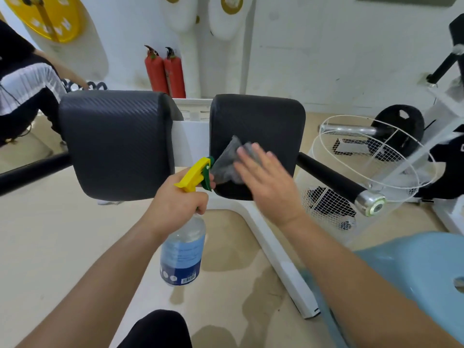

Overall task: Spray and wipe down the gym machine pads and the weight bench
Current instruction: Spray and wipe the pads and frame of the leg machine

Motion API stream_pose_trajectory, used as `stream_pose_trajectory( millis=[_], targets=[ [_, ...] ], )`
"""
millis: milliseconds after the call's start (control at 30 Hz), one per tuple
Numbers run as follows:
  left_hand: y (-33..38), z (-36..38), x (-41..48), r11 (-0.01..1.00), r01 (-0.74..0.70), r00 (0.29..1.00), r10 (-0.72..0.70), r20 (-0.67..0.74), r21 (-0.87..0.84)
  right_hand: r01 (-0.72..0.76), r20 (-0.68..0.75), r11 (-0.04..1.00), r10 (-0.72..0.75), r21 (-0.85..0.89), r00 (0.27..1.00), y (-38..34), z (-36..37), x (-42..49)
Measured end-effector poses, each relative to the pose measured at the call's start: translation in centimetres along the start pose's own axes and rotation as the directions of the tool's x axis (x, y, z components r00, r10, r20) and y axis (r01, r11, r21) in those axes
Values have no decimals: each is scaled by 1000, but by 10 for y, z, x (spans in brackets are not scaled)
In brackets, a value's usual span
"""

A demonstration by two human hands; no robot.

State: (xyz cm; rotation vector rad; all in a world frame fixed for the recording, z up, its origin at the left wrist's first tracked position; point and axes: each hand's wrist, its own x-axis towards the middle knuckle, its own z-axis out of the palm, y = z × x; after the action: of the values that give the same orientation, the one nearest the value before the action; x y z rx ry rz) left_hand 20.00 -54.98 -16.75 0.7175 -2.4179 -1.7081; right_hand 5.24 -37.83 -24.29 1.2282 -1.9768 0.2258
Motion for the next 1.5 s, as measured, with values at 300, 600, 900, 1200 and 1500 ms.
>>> stream_pose_trajectory(
  millis=[300,600,900,1200,1500],
  targets=[
    [19,12,6,989,-66,998,67,-1,-132,-446,-121,891,453,80,883,7,7,-1],
    [19,20,5,990,-100,994,104,35,-101,-590,-63,757,628,281,775,33,-8,33],
    [8,31,2,991,-91,993,97,64,-100,-865,217,240,907,440,362,-35,-12,-33],
    [12,36,-6,991,-95,991,103,82,-89,-826,232,120,929,550,289,5,-37,25],
    [-6,31,-20,993,-118,993,118,-1,-10,-662,349,-355,925,660,-149,-52,-10,1]
  ],
)
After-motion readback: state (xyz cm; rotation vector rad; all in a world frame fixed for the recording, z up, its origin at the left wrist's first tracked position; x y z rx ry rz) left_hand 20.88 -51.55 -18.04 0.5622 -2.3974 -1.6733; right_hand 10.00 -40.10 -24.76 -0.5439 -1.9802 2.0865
